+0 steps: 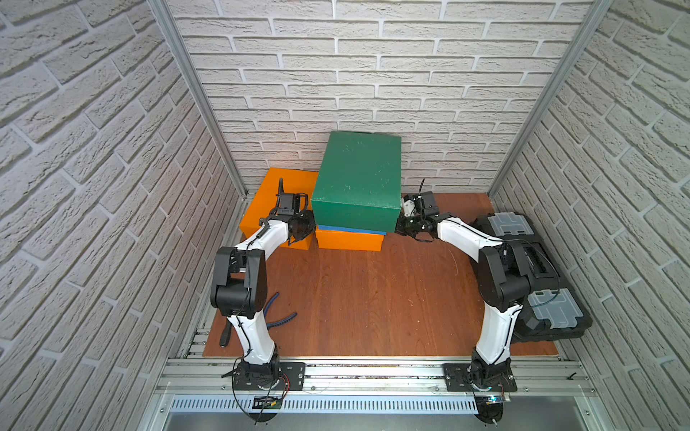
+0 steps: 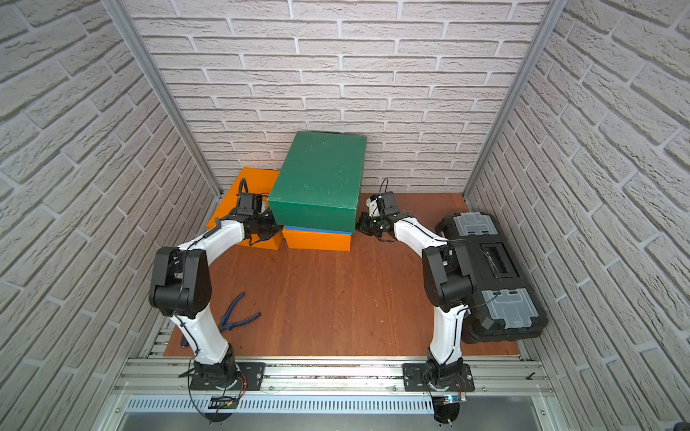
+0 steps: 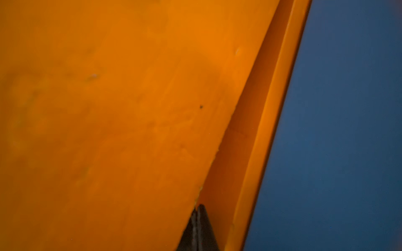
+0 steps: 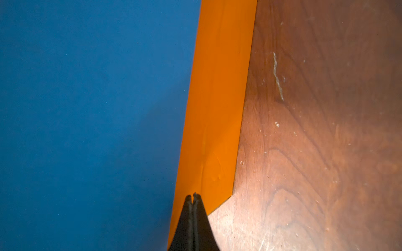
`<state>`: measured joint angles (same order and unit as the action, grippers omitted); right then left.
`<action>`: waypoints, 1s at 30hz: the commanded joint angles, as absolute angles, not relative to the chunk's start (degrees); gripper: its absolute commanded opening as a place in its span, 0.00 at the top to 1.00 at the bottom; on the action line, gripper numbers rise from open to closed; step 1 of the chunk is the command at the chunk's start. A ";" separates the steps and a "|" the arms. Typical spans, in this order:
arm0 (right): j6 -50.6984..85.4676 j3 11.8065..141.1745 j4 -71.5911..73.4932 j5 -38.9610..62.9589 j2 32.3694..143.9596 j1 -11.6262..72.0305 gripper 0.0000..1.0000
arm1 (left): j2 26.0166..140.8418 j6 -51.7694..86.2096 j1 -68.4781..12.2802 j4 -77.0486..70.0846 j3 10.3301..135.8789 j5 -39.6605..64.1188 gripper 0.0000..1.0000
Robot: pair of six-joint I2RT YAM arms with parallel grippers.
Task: Stack the shoeboxes
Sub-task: Adjust the shoeboxes at the center of the board.
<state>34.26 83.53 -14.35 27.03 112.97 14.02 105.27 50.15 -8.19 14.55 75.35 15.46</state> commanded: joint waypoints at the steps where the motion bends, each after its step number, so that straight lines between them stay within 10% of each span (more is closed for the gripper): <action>1: 36.03 81.74 -10.27 28.95 112.93 14.06 0.95 | 106.35 50.44 -9.64 12.84 75.17 15.38 1.00; 30: 43.65 52.29 6.71 30.43 97.16 9.70 0.95 | 103.55 53.85 -19.69 8.12 67.86 12.47 1.00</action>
<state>42.30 54.63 3.81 29.89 100.14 11.86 105.67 53.67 -19.55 10.13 69.06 13.15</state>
